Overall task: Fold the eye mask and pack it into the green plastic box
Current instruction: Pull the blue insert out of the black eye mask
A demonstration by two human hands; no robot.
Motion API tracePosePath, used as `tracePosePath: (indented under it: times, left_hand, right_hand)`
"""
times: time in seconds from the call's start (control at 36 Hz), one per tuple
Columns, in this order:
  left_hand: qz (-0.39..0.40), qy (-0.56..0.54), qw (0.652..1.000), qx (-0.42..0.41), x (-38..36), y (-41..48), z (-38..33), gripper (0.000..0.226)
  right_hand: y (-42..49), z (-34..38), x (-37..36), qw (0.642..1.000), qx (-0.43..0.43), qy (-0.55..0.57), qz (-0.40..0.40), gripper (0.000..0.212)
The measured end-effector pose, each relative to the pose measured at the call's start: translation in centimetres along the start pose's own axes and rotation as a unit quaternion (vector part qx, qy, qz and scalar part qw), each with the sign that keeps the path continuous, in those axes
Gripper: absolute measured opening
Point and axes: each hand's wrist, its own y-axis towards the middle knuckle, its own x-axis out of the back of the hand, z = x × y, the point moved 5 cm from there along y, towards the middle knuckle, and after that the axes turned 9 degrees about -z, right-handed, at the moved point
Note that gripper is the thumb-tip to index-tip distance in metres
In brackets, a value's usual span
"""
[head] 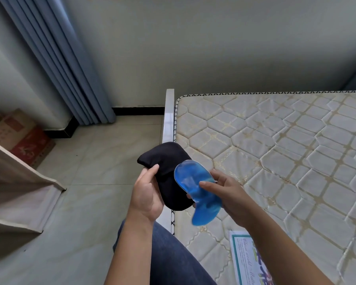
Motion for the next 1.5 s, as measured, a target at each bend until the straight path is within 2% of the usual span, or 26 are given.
tracePosePath:
  times: [0.39,0.72,0.94,1.08,1.22,1.5]
  left_hand:
    - [-0.013,0.001,1.0,-0.026,-0.4,-0.2,-0.5,0.031]
    - [0.005,0.018,1.0,-0.011,-1.3,-0.8,0.6,0.031]
    - [0.004,0.029,1.0,0.008,-1.7,-1.3,0.9,0.028]
    - [0.045,0.028,0.998,0.023,-2.3,-1.6,1.0,0.029]
    - [0.105,0.097,0.989,0.027,-3.1,-2.3,1.0,0.046]
    - [0.106,0.132,0.985,0.025,-3.5,-2.6,1.4,0.059]
  right_hand:
    - [0.0,0.1,-0.6,1.0,-0.006,-0.017,0.015,0.022]
    - [0.3,-0.4,-0.3,0.999,-0.012,0.031,-0.008,0.008]
    - [0.3,-0.1,-0.5,0.998,-0.003,0.064,-0.005,0.007]
    - [0.3,0.1,-0.9,0.997,0.008,0.074,-0.001,0.01]
    - [0.4,0.1,-0.9,0.997,0.012,0.071,-0.009,0.01]
    - [0.4,0.1,-0.3,0.995,0.027,0.076,-0.053,0.01]
